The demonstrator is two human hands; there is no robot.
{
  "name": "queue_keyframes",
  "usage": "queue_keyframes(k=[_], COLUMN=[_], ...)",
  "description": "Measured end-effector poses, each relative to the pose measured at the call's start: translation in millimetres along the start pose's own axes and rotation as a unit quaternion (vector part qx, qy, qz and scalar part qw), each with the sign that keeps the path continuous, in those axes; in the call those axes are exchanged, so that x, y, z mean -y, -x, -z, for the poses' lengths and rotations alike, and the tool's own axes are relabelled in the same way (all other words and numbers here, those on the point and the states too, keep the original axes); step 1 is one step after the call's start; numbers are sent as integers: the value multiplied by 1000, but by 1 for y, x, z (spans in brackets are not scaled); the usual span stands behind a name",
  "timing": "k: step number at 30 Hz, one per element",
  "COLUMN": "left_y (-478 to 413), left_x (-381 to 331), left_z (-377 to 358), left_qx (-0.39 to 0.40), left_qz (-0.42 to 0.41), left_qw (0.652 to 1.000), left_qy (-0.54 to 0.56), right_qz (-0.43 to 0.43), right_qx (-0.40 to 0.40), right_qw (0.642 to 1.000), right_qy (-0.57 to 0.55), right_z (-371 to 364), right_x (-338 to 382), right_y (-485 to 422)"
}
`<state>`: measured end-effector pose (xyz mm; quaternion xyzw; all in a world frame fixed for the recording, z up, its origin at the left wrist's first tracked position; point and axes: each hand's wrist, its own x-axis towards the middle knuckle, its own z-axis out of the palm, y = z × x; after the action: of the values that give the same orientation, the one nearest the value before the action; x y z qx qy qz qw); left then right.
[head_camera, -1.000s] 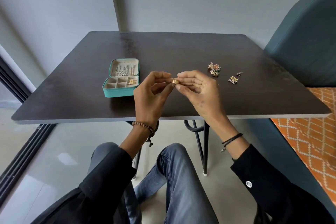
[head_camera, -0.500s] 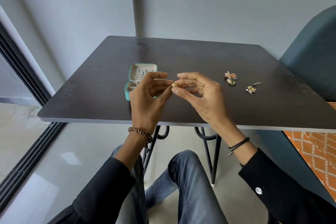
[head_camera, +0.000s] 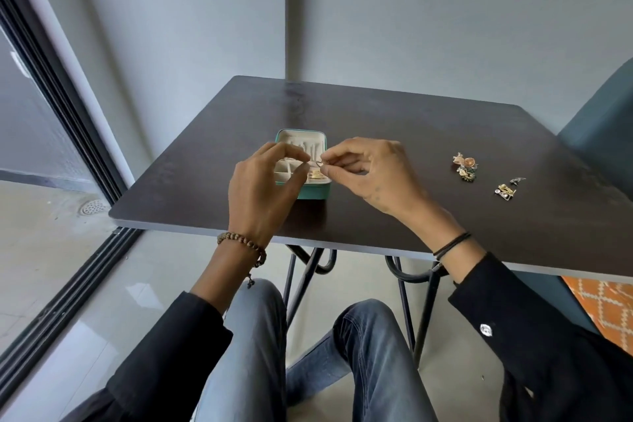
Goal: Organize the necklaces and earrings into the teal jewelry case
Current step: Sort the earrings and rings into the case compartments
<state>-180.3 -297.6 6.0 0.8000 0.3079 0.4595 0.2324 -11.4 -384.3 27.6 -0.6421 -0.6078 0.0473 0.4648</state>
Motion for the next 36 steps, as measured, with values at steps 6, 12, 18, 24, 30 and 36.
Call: queue_keyframes(k=[6,12,18,24,30,36], left_y=[11,26,30,29,28,27], left_x=[33,42,45,47,45,46], left_z=[-2,-4,-5,-6,-5,-4], left_qx=[38,68,82,84,90,94], left_qz=[72,93,97,108,124,125], left_qw=[997,993,991,990,987,986], left_qy=[-8,35,35,41,54,59], right_qz=[-26,-31,-5,-29,-54,-68], right_qx=[22,57,96,110,115,119], right_qw=[999,997,989,983,980,977], right_qy=[16,37,110,142,151,162], right_z=[-6,-13,-13,-13,-18,-21], right_x=[-5,-11,-14,-15,-12,-8], right_y=[-5,0,6,3,-2,9])
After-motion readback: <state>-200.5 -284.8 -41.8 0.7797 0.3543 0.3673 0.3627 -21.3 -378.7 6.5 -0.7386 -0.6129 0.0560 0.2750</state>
